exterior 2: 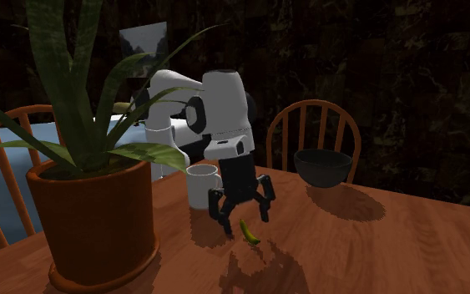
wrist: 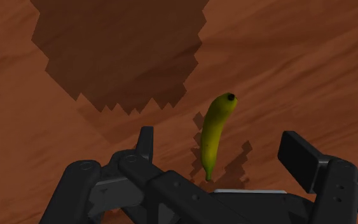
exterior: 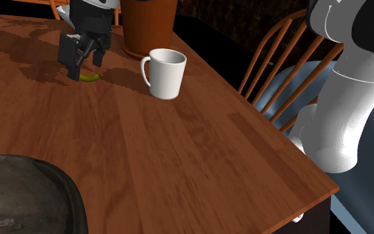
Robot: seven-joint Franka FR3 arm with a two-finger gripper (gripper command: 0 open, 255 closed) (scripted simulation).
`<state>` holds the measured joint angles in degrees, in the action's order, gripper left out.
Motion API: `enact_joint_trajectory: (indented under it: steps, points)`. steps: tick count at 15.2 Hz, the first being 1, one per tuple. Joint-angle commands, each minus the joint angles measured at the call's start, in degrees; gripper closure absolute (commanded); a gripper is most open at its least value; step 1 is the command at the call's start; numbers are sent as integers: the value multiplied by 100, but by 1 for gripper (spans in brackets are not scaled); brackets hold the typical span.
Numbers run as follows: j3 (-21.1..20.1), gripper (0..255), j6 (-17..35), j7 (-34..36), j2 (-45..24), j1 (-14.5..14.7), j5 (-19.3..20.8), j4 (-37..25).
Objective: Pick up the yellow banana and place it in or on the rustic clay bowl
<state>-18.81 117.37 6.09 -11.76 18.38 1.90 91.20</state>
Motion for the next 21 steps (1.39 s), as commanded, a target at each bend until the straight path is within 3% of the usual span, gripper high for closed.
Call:
enact_joint_trajectory:
  steps: [1, 9, 10, 21]
  points:
    - [1, 0, 129, 18, -74, 15, 29, 57]
    - [2, 0, 165, 22, -91, 18, 36, 76]
    - [2, 255, 165, 23, -91, 18, 36, 76]
    - [0, 255, 13, 23, -86, 22, 34, -70]
